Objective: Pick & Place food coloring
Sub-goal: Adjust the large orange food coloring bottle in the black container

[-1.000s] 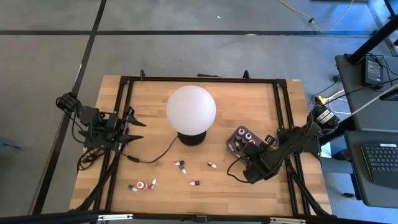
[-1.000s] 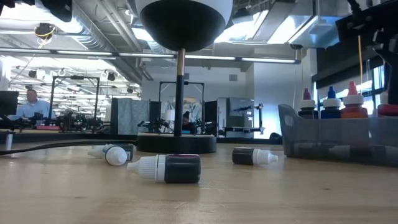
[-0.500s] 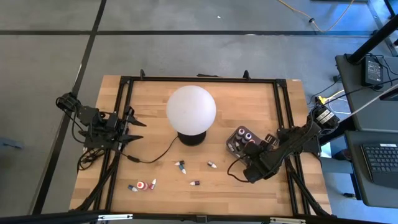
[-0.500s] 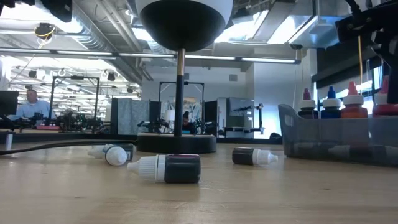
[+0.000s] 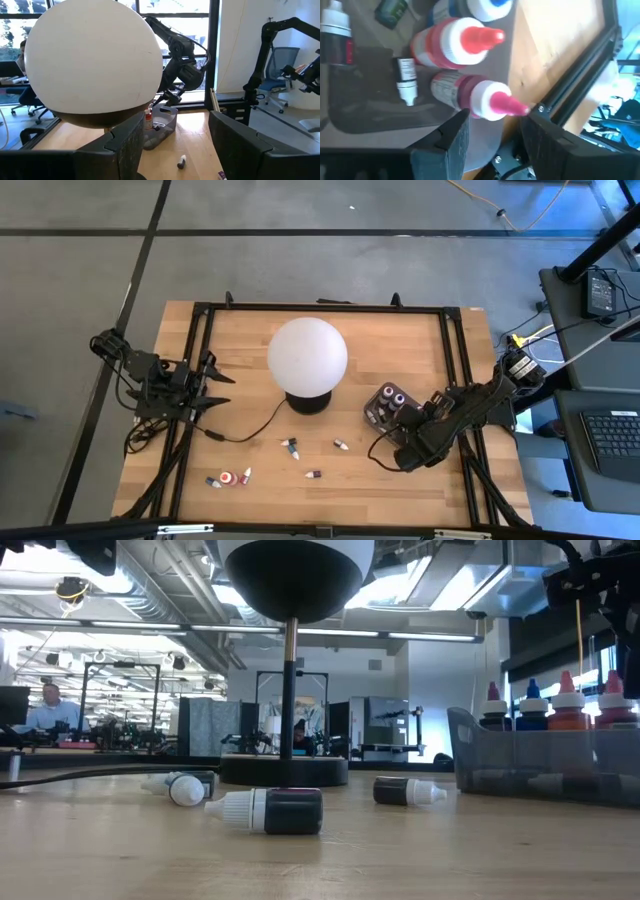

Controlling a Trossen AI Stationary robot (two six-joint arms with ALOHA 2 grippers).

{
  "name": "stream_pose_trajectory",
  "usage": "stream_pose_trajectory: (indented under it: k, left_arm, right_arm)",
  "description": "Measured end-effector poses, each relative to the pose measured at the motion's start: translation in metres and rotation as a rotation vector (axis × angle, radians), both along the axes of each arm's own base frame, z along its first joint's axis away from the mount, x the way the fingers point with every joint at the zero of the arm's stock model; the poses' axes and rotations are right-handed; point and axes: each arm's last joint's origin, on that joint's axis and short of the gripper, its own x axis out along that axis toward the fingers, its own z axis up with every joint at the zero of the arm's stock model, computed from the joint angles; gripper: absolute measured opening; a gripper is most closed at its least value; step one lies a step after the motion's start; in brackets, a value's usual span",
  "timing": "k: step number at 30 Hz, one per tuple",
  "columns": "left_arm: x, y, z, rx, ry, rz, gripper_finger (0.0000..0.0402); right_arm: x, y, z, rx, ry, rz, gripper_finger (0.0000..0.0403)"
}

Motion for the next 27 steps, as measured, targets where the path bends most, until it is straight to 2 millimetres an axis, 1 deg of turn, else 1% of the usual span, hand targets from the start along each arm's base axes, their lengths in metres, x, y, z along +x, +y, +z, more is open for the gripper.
stream_pose_trajectory:
  k: [4,10,13,17,19,23,27]
  left_arm:
    - [0.0,0.0,0.0,0.0,0.0,0.0,0.0218]
    - [0.0,0.0,0.0,0.0,0.0,0.0,0.0217]
    - [0.0,0.0,0.0,0.0,0.001,0.0,0.0215]
    - [0.0,0.0,0.0,0.0,0.001,0.0,0.0216]
    - [0.0,0.0,0.0,0.0,0.001,0.0,0.0218]
    - [0.0,0.0,0.0,0.0,0.001,0.0,0.0218]
    - [0.0,0.0,0.0,0.0,0.001,-0.001,0.0215]
  right_arm:
    - [0.003,0.002,0.007,0.006,-0.025,0.001,0.0177]
    - [0.016,0.008,0.028,-0.005,-0.151,0.069,0.0177]
    - [0.025,0.015,0.034,0.051,-0.218,0.118,0.0177]
    - [0.04,0.025,0.03,0.126,-0.318,0.259,0.0177]
    - [0.045,0.026,0.025,0.151,-0.342,0.302,0.0177]
    - [0.047,0.019,0.014,0.161,-0.336,0.274,0.0177]
    - [0.046,0.008,-0.002,0.197,-0.3,0.198,0.0177]
